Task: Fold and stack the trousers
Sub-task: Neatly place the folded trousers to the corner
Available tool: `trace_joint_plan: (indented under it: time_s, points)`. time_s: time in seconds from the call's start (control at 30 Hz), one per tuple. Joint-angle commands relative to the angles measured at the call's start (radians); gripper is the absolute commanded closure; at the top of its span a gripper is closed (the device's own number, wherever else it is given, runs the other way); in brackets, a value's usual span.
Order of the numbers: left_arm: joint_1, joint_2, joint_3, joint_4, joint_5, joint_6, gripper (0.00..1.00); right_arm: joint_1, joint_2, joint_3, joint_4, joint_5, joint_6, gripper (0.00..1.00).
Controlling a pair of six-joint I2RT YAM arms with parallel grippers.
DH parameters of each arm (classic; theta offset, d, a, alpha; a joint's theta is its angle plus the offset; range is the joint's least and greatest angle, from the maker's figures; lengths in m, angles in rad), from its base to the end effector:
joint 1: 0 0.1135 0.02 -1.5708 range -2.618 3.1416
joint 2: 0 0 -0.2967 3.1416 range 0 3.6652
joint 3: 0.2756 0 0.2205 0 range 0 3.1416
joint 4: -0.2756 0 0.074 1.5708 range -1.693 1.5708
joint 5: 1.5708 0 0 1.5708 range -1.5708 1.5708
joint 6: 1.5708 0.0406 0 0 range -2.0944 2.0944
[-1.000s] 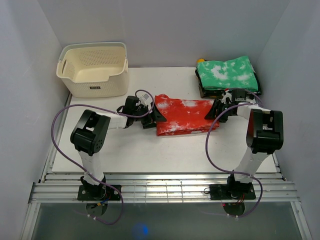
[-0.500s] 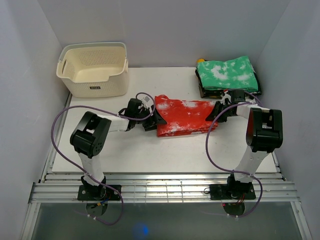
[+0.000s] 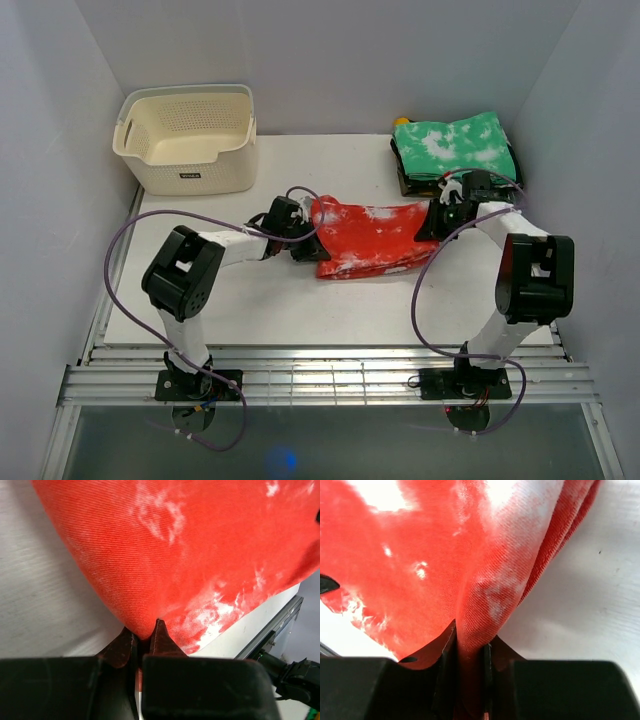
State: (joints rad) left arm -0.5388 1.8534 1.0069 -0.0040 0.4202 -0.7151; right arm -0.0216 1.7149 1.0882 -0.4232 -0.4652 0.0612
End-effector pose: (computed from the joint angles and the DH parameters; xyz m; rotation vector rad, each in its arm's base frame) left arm 0.3018 -0.1997 0.1958 -0.0210 2.6166 -1.0267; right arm 0.3249 0.0112 0.2356 -0.0556 2.5697 0.6211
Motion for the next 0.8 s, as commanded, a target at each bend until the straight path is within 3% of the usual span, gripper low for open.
trace_joint_plan:
  time_s: [0.0,0.2,0.4,0.6,0.77]
  points:
    - [-0.033,-0.124,0.080,-0.040,-0.038,0.100,1.00,0.006,-0.147,0.101,-0.069,0.013,-0.099,0.92]
    - [-0.081,-0.140,0.202,0.048,-0.035,0.213,1.00,-0.024,-0.262,0.243,-0.083,0.065,-0.141,0.92]
    - [-0.130,-0.068,0.407,0.174,-0.023,0.333,1.00,-0.109,-0.261,0.449,-0.068,0.103,-0.164,0.92]
    - [-0.142,0.185,0.743,0.388,-0.014,0.370,1.00,-0.199,-0.158,0.628,0.044,0.206,-0.173,0.92]
    - [-0.153,0.456,0.971,0.579,-0.023,0.393,1.00,-0.247,-0.089,0.645,0.242,0.307,-0.170,0.92]
